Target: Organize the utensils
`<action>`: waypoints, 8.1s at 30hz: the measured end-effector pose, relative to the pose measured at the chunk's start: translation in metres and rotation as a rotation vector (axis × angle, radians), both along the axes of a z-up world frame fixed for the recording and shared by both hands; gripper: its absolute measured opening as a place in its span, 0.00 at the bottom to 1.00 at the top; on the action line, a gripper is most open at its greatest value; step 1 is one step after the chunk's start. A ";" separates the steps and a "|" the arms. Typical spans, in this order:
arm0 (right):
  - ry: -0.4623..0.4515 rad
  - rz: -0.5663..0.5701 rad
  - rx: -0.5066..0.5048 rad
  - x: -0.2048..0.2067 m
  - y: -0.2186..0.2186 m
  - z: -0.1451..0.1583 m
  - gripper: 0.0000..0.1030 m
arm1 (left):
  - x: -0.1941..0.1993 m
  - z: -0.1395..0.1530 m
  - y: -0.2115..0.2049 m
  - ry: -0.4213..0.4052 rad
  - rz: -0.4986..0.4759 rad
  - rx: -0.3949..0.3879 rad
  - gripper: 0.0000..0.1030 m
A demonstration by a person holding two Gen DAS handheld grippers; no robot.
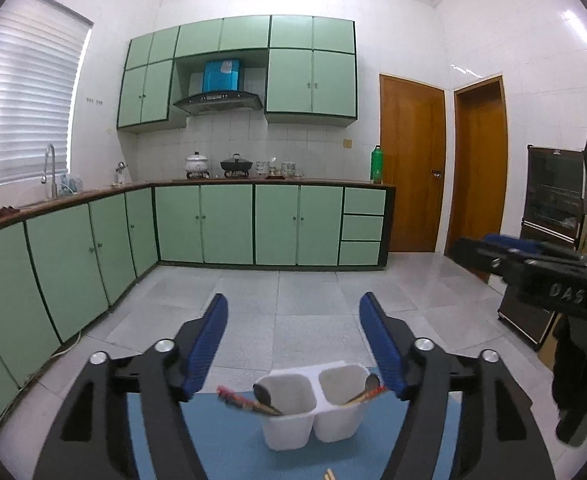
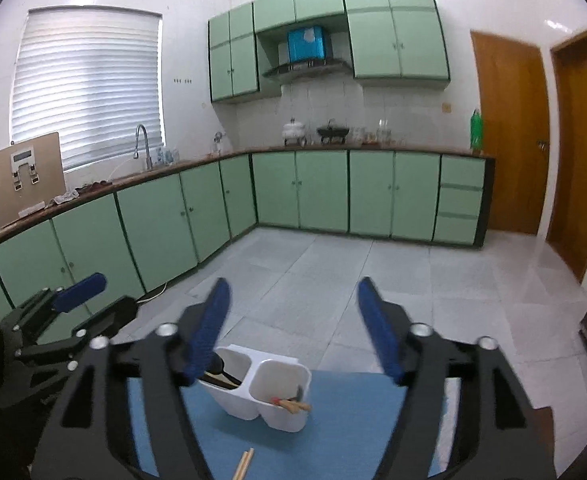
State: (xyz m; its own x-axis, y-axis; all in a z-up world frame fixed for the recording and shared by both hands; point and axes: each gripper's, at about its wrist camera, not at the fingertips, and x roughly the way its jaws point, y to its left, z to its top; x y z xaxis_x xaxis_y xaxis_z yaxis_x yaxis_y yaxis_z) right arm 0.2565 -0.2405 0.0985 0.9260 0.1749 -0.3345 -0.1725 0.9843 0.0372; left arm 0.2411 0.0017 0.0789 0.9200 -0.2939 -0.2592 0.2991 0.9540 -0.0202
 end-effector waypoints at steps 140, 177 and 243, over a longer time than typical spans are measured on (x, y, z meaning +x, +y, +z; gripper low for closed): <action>0.349 -0.054 0.044 -0.193 -0.019 -0.173 0.05 | -0.155 -0.119 -0.020 0.288 -0.006 0.099 0.05; 0.015 0.134 0.105 -0.033 -0.005 0.051 0.05 | -0.042 0.032 -0.016 -0.061 -0.026 0.053 0.05; 0.100 0.035 0.034 -0.222 -0.012 -0.083 0.95 | -0.178 -0.041 0.026 0.105 0.033 0.006 0.94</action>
